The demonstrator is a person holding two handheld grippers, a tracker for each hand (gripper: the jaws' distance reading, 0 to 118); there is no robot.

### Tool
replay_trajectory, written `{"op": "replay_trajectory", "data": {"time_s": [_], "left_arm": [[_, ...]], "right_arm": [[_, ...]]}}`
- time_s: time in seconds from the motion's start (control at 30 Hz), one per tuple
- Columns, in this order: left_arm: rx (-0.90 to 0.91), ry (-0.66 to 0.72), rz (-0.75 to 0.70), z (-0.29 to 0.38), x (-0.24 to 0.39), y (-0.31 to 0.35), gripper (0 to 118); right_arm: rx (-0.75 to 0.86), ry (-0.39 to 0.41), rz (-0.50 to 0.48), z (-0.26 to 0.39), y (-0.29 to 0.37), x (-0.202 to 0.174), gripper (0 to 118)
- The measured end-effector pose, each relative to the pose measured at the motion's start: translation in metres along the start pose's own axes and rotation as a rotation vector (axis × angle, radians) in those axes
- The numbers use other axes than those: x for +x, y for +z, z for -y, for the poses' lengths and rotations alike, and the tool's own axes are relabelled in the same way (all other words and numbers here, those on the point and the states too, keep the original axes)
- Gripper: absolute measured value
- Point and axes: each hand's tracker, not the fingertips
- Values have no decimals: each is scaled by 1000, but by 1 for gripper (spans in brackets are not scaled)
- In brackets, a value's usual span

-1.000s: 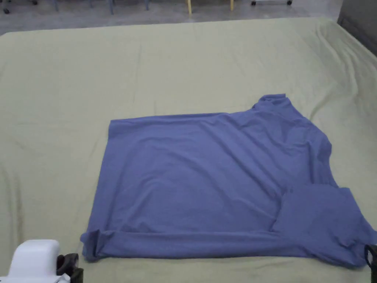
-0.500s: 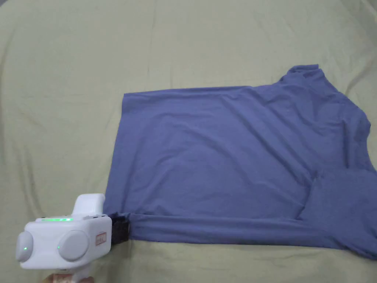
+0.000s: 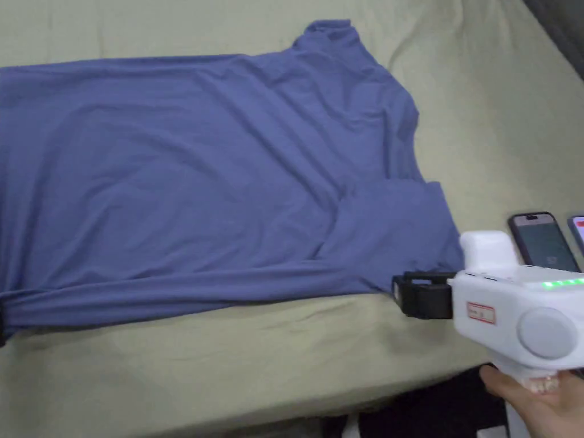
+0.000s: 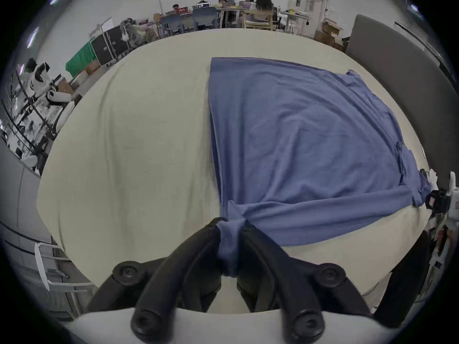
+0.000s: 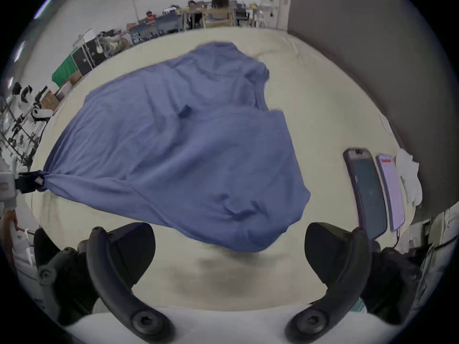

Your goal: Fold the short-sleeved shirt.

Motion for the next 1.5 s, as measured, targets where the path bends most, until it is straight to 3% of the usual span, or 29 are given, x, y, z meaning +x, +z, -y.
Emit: {"op": "replay_trajectory", "data": {"time_s": [0.13, 0.2, 0.23, 0.27, 0.3, 0.33, 0.43, 0.6, 0.77, 0.93, 1.07, 1.2, 1.23, 1.27, 1.3, 1.37, 1.5], "left_arm": [[-13, 5, 7, -3, 5, -2, 8], [-27, 24, 19, -3, 4, -4, 8], [-30, 36, 23, -3, 4, -4, 8], [-25, 40, 20, -2, 5, -2, 8], [-21, 48, 23, -2, 7, 0, 8], [-17, 56, 27, -5, 7, 3, 8], [21, 37, 1, -16, 16, 19, 8], [95, 3, 3, -69, 15, 30, 8], [95, -32, -23, -142, 8, -32, 8], [-32, -11, -47, -185, 1, -120, 8], [-84, -11, -48, -185, -1, -156, 8], [-48, -33, -66, -181, -1, -152, 9], [-31, -47, -110, -179, -1, -152, 23], [-8, -66, -189, -176, 5, -143, 63], [-8, -67, -157, -172, -1, -137, 84], [-11, 2, -69, -166, -11, -120, 86], [126, 2, -79, -131, -14, -57, 86]], "right_arm": [[-59, 0, 36, 2, -37, 12, 107], [-67, -43, -28, 1, -42, 16, 71], [-20, -31, -5, 2, -33, 14, 68], [8, 1, -17, 1, -24, 13, 41], [31, -29, -71, 0, -20, 13, 11], [53, -70, -71, -1, -17, 12, 9], [99, 5, -17, -9, -4, 1, 8], [169, -24, -82, -57, 17, -1, 8], [190, -36, -116, -140, -26, 3, 8], [97, 27, -64, -198, -103, -5, 8], [57, 57, -48, -204, -131, -11, 8], [90, 93, -34, -196, -129, -16, 8], [87, 95, -24, -196, -129, -16, 17], [89, 97, -25, -195, -128, -14, 48], [75, 98, -84, -194, -125, -12, 72], [40, 75, -86, -191, -116, -13, 98], [111, 82, -100, -163, -73, -12, 98]]}}
